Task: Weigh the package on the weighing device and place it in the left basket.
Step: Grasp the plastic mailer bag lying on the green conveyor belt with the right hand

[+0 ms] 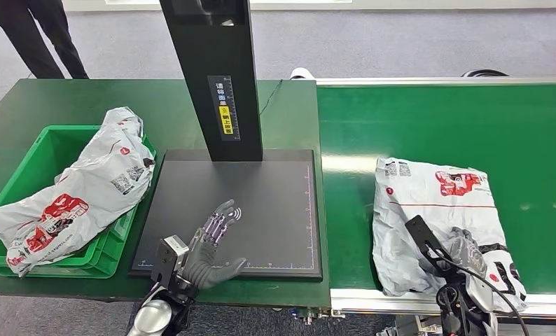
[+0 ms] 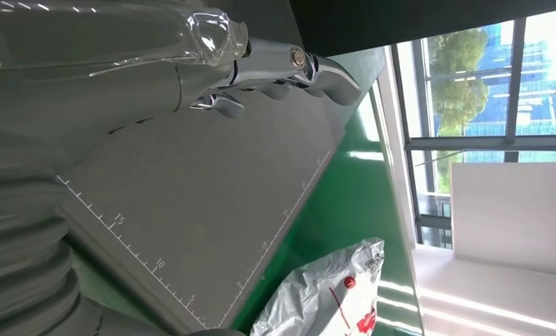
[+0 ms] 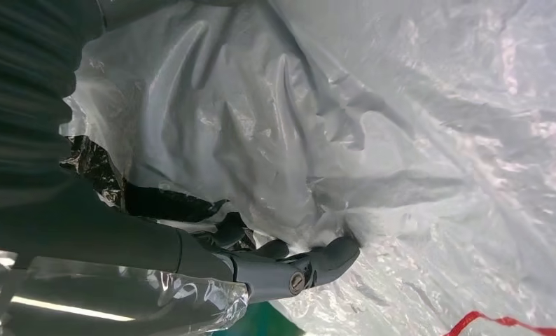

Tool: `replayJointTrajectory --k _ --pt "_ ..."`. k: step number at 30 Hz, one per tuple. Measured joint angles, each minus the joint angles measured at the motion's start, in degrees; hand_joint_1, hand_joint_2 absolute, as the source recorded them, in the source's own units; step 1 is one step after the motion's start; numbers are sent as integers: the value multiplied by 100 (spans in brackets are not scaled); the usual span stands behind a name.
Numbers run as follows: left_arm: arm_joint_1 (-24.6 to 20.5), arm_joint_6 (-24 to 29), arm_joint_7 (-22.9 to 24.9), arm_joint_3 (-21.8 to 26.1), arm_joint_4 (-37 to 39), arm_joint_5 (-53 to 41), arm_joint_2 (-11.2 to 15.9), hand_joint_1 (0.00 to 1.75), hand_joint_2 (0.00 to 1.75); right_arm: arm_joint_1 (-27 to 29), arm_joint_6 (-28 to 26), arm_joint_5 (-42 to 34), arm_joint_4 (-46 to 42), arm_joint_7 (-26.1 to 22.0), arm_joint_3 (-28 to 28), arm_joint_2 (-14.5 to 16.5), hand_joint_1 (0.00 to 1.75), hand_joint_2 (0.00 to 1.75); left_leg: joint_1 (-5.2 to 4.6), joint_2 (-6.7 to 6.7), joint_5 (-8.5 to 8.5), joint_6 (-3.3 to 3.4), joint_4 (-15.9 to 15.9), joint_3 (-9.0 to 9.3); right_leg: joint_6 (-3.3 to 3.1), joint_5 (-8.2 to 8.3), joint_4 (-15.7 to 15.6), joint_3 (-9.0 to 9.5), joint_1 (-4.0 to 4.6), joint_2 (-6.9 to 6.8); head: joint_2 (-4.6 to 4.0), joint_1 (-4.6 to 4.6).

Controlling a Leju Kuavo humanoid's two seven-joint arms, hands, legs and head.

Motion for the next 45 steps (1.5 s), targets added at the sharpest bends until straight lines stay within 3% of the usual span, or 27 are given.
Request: replayJointTrajectory --k 1,8,14,18,24,29,32,36,40,45 --pt "6 12 1 0 0 -2 -2 0 175 -3 74 -6 2 -13 -1 2 175 175 0 0 0 0 0 1 0 0 0 1 0 0 0 -1" --pt "37 62 1 7 -1 -8 -10 0 175 -31 245 -262 -8 -350 25 22 175 175 0 0 0 0 1 8 1 1 0 12 0 0 0 0" --pt "185 76 -31 76 -146 18 1 0 175 -4 207 -1391 -195 -1699 97 140 175 175 1 14 0 0 1 6 -2 5 0 4 1 13 0 -3" --pt "288 63 -100 142 -259 22 16 0 175 61 144 -1989 -513 -2233 228 240 175 175 2 1 1 0 1 -3 -2 4 1 -3 3 5 0 -2" --pt "333 60 -177 172 -293 28 34 0 175 200 -550 -2381 -1123 -2582 352 324 175 175 -1 3 0 1 1 -10 -1 3 1 -8 0 5 0 -1" --pt "321 74 -306 180 -293 112 37 0 175 392 -1726 -3039 -1883 -3369 331 481 175 175 -1 2 0 1 2 -9 -1 3 1 -11 -1 5 0 -1" --pt "295 119 -444 217 -336 282 36 0 175 534 -2042 -3568 -2405 -3808 264 574 175 175 0 3 0 0 2 -9 -1 3 1 -11 0 6 0 -2" --pt "269 152 -710 308 -537 572 34 0 175 708 -1742 -3813 -2925 -4005 287 615 175 175 0 5 0 0 0 -10 -2 3 1 -10 1 7 0 -1" --pt "268 141 -1055 359 -789 917 32 0 175 793 -749 -3838 -3125 -4180 601 572 175 175 0 12 0 0 0 -9 -2 4 1 -10 1 9 0 -1" --pt "287 259 -1231 415 -1014 998 25 0 175 812 -99 -3774 -3149 -4268 1085 491 175 175 0 9 0 0 1 -10 -2 4 2 -9 1 7 0 -2"
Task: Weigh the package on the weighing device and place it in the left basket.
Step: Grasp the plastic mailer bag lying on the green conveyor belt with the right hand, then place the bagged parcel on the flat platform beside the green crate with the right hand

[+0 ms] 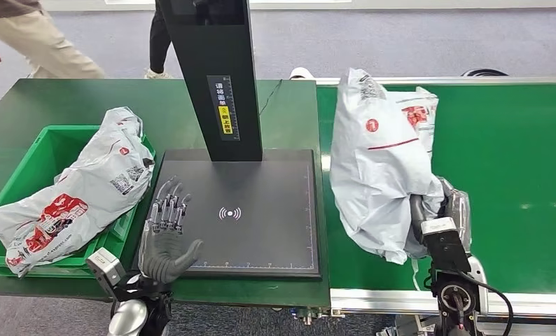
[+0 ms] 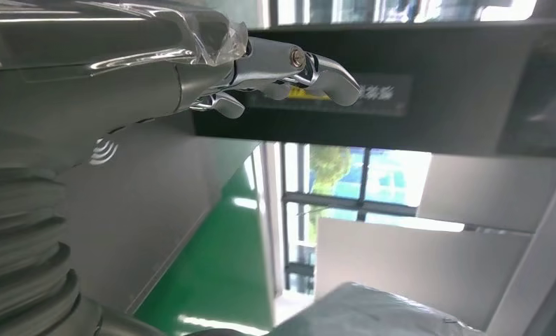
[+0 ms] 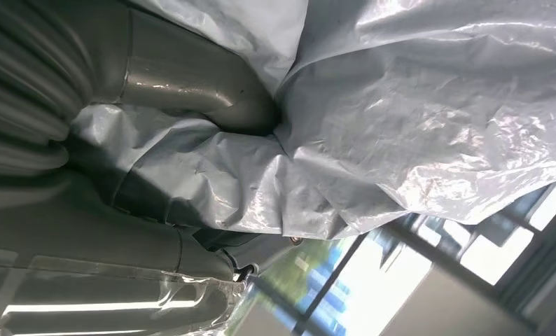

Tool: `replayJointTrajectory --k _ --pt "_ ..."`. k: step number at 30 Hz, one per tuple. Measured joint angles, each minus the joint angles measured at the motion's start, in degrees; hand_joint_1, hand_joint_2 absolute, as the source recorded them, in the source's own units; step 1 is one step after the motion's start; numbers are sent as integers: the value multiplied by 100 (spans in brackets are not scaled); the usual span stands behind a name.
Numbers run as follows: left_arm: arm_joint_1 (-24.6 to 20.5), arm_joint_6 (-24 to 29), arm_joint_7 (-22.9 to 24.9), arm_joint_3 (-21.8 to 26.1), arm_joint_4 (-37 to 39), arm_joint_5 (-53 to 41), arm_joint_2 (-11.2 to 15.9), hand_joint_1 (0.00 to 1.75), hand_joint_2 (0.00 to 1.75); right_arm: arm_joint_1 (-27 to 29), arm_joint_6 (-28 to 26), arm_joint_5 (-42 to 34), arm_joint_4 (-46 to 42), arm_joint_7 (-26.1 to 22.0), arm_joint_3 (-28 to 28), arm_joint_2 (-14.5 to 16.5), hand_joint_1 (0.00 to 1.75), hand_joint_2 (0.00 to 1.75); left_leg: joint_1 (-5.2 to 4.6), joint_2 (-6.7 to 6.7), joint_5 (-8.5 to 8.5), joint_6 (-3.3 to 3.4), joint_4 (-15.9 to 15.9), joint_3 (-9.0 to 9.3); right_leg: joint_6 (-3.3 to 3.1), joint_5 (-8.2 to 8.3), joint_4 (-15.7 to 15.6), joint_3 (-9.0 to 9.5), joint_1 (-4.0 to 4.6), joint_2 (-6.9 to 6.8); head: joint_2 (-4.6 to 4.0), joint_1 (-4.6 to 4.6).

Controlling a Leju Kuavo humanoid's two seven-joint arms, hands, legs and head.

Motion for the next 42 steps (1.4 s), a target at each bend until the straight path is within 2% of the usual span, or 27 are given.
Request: replayJointTrajectory --k 5,8,14,17,20,23,26,31,37,42 --pt "27 264 -200 28 -218 45 -2 0 175 -84 768 235 101 6 604 -178 175 175 0 1 0 0 0 -2 0 0 0 -1 0 1 0 1" --pt "39 314 -228 38 -314 95 0 0 175 -182 802 413 242 53 971 -264 175 175 0 -5 0 0 0 -2 0 0 0 -1 0 -3 0 1" --pt "52 364 -267 46 -374 145 3 0 175 -344 905 701 439 108 1357 -391 175 175 0 -2 0 0 -1 -5 0 0 1 0 0 0 0 1" --pt "32 467 -309 47 -374 160 10 0 175 -690 986 1324 841 334 1808 -463 175 175 0 11 0 0 -1 -3 0 2 1 -1 0 9 0 1" --pt "-39 566 -314 39 -370 223 11 0 175 -1326 992 1933 1613 688 2524 -478 175 175 1 11 5 1 -1 1 -2 7 2 -1 2 10 0 1" --pt "-142 624 -246 16 -360 303 11 0 175 -1999 1011 2198 2429 918 3254 -411 175 175 3 9 10 1 0 2 -2 10 3 -1 5 9 0 1" --pt "-262 648 -153 -20 -303 346 10 0 175 -2533 1281 2290 3137 1003 3876 -268 175 175 4 10 10 1 0 3 -2 10 4 -1 6 9 0 1" --pt "-438 680 -115 -130 -131 399 3 0 175 -3150 1507 2313 3947 863 4729 -40 175 175 3 14 10 1 1 3 -2 10 4 -2 6 13 1 2" --pt "-473 717 -115 -219 -50 421 -2 0 175 -3352 1659 1790 4205 271 5284 183 175 175 4 13 9 1 1 3 -3 9 4 -5 6 13 0 1" --pt "-469 727 -115 -244 -33 442 18 0 175 -3352 1445 1634 4207 299 5590 249 175 175 4 13 9 1 0 2 -3 9 4 -5 6 13 0 2"
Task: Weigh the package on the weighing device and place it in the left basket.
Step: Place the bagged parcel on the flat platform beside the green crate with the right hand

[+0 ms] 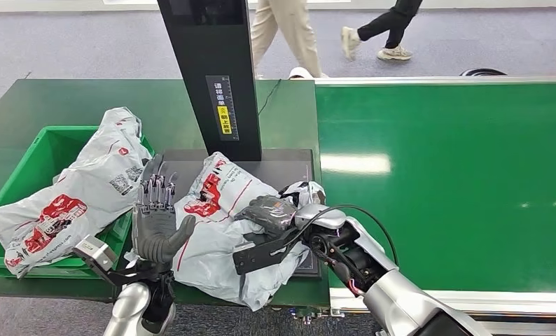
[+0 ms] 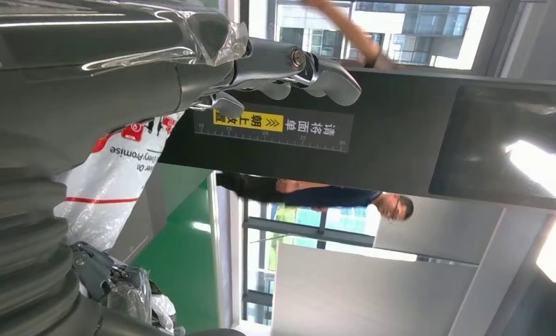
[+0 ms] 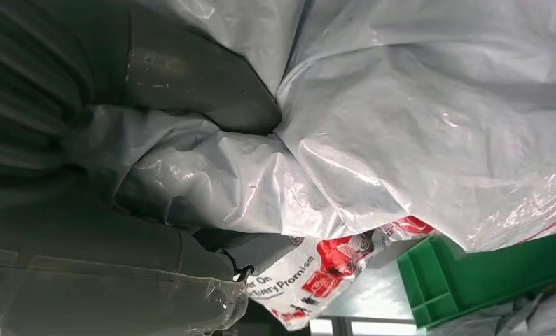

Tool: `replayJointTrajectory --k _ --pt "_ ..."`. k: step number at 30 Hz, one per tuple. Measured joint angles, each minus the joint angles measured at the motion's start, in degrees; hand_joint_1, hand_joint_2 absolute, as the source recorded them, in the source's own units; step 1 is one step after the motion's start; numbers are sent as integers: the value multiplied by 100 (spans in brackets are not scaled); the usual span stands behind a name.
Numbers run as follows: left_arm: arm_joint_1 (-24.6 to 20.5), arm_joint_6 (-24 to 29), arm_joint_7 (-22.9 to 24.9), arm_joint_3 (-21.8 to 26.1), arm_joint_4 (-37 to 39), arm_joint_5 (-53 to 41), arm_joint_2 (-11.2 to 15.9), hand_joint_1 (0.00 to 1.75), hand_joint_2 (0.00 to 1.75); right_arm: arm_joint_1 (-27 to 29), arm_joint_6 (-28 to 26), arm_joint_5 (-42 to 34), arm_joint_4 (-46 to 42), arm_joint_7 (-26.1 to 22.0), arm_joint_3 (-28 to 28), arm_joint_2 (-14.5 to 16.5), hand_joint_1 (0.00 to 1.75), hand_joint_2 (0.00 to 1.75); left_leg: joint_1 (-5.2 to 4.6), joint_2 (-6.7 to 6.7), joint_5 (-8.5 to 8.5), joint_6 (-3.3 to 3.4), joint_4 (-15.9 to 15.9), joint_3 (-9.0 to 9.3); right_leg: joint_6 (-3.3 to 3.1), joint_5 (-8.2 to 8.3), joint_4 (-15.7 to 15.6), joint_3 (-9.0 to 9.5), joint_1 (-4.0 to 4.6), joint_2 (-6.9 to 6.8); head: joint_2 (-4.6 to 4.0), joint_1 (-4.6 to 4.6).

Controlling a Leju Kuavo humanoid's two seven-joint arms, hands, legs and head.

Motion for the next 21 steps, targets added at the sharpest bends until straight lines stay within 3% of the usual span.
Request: replayJointTrajectory --k 5,6,9,10,16,21 --pt "13 1 0 0 0 9 12 0 175 -2 -319 8 0 203 175 -3 174 175 -1 0 0 0 1 0 0 0 0 0 -2 0 0 0" --pt "18 0 0 1 0 11 12 0 175 -2 -416 28 0 271 201 -8 145 175 -1 0 0 0 1 0 0 0 0 0 -2 0 0 0" --pt "48 0 1 2 -1 10 13 0 175 -2 -752 104 -1 501 257 -32 16 175 -1 0 0 0 1 0 0 0 0 0 -2 0 0 -1" --pt "65 0 1 3 -2 9 13 0 175 -1 -889 134 -2 591 268 -44 1 175 -1 0 0 0 1 0 0 0 0 0 -2 0 0 -1" --pt "203 0 4 34 -56 1 15 0 175 65 -1770 333 -75 1060 181 -155 0 175 -1 0 0 0 1 0 0 0 0 -1 -2 0 0 0" --pt "232 0 4 69 -68 -5 16 0 175 240 -2212 266 -273 1163 -174 -214 0 175 -1 -1 0 0 1 -1 0 0 0 0 -2 -1 0 0"
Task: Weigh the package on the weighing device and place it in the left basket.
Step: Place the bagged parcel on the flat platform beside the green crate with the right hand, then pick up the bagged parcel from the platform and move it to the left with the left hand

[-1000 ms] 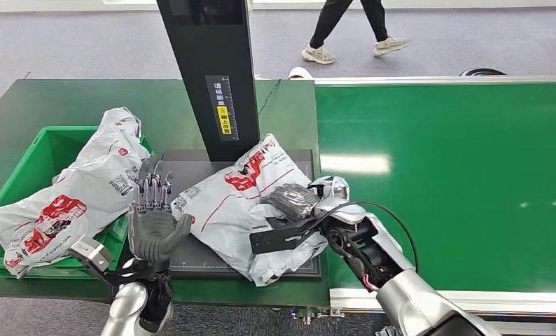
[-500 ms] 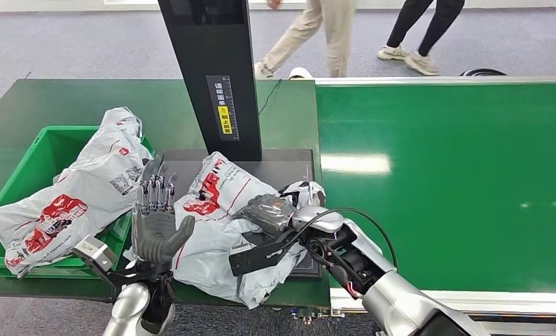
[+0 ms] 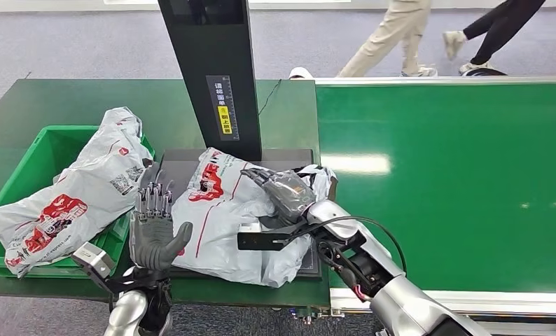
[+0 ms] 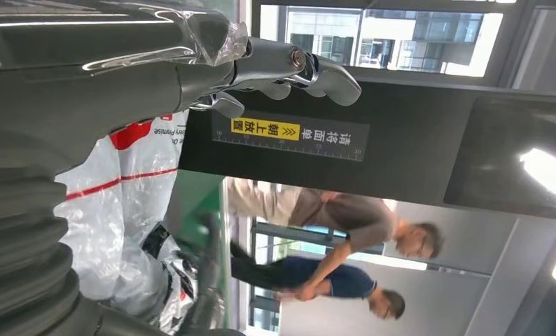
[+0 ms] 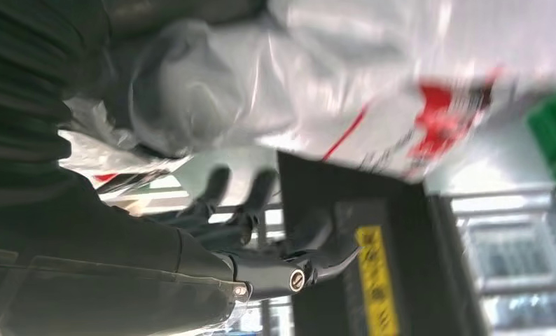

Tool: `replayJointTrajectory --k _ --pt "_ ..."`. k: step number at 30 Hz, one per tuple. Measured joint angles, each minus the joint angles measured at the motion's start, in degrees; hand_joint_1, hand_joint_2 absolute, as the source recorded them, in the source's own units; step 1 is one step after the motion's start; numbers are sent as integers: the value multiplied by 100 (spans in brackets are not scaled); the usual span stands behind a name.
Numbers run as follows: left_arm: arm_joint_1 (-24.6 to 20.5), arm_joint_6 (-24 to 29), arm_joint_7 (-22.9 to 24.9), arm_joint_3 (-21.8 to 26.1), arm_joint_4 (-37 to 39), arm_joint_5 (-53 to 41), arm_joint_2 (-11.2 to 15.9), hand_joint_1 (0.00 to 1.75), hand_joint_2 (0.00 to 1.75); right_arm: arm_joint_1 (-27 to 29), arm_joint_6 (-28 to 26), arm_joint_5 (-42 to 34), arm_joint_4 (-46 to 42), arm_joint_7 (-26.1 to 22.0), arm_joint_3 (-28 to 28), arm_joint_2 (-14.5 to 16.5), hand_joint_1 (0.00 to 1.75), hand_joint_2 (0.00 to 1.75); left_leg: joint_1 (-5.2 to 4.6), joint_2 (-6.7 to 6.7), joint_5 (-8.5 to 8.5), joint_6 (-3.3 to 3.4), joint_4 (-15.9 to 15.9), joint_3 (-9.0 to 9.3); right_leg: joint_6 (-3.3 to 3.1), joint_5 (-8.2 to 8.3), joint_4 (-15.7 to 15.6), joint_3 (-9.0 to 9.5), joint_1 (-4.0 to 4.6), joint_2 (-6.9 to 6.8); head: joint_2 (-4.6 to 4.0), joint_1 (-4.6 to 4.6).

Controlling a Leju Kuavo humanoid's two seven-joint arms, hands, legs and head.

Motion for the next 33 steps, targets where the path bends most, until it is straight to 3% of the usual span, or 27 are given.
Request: replayJointTrajectory --k 8,19,25,30,33 --pt "-5 0 0 11 2 -1 -6 0 175 492 29 -997 -576 -563 -894 -60 0 175 0 -1 0 0 0 0 0 0 0 -1 0 0 0 -1" --pt "-10 -61 143 -69 52 -229 6 0 175 1668 1090 -3232 -1502 -1395 -2249 -71 0 175 0 -3 -4 0 0 -2 0 -1 -2 -2 0 -2 0 -1" --pt "-21 77 401 -310 214 -1294 69 0 175 2240 1611 -3738 -1846 -1532 -2645 -25 0 175 0 -2 -6 -1 0 -2 0 -1 -2 -3 0 -1 0 -1" --pt "-37 695 602 -681 367 -2835 165 0 175 2427 1833 -3950 -1948 -1595 -2826 30 0 175 0 -1 -6 -1 0 -2 0 -1 -2 -3 0 -1 0 -1" --pt "-43 911 650 -854 427 -3206 204 0 175 2487 1878 -3992 -1992 -1607 -2903 46 0 175 0 -1 -6 -1 0 -2 0 -1 -2 -3 0 -1 0 0"
